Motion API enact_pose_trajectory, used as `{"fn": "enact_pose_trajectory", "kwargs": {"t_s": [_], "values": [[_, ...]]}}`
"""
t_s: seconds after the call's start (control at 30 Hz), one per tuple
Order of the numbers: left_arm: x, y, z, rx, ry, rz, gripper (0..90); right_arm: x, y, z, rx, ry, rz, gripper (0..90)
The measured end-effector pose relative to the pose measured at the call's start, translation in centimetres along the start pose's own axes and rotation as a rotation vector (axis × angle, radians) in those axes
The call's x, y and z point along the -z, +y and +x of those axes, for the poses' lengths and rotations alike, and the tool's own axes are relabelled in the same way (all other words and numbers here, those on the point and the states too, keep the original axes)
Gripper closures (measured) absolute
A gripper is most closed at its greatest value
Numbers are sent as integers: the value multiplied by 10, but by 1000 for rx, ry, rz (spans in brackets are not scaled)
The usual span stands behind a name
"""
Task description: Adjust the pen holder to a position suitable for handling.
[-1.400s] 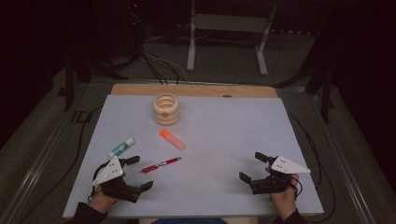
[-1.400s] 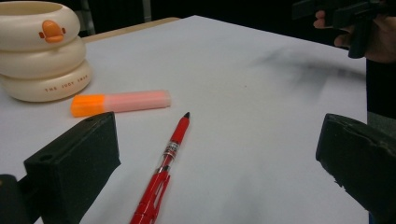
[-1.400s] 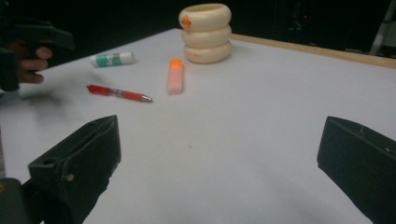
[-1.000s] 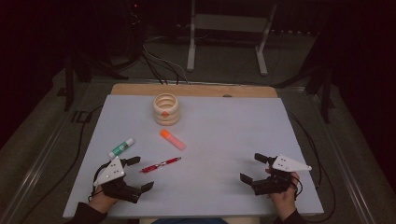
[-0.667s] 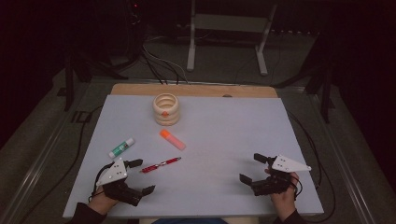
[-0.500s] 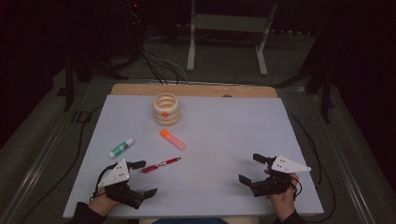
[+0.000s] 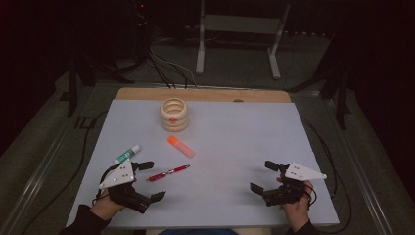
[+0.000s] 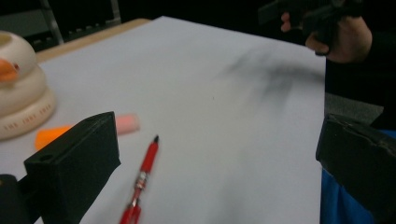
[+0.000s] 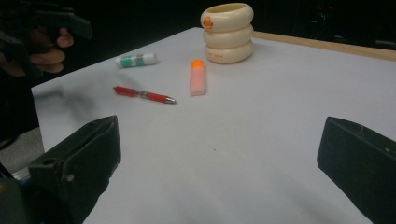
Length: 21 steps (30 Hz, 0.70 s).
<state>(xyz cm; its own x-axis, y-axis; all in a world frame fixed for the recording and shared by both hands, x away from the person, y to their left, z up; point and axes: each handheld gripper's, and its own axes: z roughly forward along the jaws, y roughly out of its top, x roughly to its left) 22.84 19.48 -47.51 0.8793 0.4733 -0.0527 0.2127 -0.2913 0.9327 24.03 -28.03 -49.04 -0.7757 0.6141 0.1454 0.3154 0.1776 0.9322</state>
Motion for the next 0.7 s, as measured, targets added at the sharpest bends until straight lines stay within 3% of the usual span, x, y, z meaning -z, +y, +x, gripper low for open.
{"fn": "enact_pose_trajectory", "kwargs": {"t_s": [0.2, 0.57, 0.7], "values": [[0, 13, 7, 20, 15, -10, 2, 1, 0, -1, -4, 1, -3, 0], [-5, 39, 24, 51, 40, 17, 2, 2, 1, -1, -5, 2, -10, 0], [-7, 45, 29, 45, 64, 23, 2, 2, 1, -1, -8, 5, -9, 0]]}}
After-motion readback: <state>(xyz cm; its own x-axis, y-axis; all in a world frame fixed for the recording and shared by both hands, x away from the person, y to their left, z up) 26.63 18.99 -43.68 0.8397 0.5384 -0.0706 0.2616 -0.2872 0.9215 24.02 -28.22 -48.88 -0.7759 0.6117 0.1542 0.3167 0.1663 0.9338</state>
